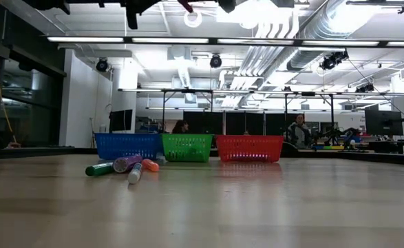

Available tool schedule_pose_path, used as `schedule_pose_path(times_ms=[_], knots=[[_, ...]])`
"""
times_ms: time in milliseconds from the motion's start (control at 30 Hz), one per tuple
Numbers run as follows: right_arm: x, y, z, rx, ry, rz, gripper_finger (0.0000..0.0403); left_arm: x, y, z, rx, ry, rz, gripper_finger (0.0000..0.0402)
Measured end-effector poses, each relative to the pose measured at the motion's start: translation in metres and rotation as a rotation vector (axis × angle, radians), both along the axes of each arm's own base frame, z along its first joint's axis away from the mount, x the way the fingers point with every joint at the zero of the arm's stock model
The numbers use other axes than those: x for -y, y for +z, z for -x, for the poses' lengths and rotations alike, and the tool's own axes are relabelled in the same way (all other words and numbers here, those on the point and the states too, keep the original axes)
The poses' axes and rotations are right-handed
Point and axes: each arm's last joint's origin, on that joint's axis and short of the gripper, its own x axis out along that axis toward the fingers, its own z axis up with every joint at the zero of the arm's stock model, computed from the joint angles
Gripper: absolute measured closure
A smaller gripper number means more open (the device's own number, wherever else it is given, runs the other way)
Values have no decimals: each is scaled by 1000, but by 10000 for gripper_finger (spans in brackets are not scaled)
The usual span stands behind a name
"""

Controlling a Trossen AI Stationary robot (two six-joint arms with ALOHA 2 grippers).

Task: Pick & Place Markers
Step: Put the red marker into the blue bin

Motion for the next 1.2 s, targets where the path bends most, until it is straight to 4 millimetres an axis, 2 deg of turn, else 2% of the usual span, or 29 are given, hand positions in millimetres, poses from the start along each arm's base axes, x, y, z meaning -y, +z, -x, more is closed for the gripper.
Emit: schedule_pose_path(times_ms=[267, 367, 467, 600, 967, 1033, 1200], knots=[[0, -5, 2, -55, 1, -2, 380, 0, 0, 0, -2, -7, -1, 258], [0, -5, 2, -56, 2, 0, 380, 0, -1, 0, -6, -18, 6, 272], [0, -5, 2, -55, 2, 1, 380, 0, -1, 0, -9, -22, 23, 306], [0, -5, 2, -59, 8, 5, 380, 1, -1, 0, -10, -31, -2, 375], [0, -5, 2, -60, 6, 3, 380, 1, -1, 0, -14, -33, -1, 375], [0, -5, 2, -60, 6, 3, 366, 1, -1, 0, -15, -33, -1, 375], [0, -6, 2, -64, 0, -2, 289, 1, -3, -1, -26, -27, -3, 375]])
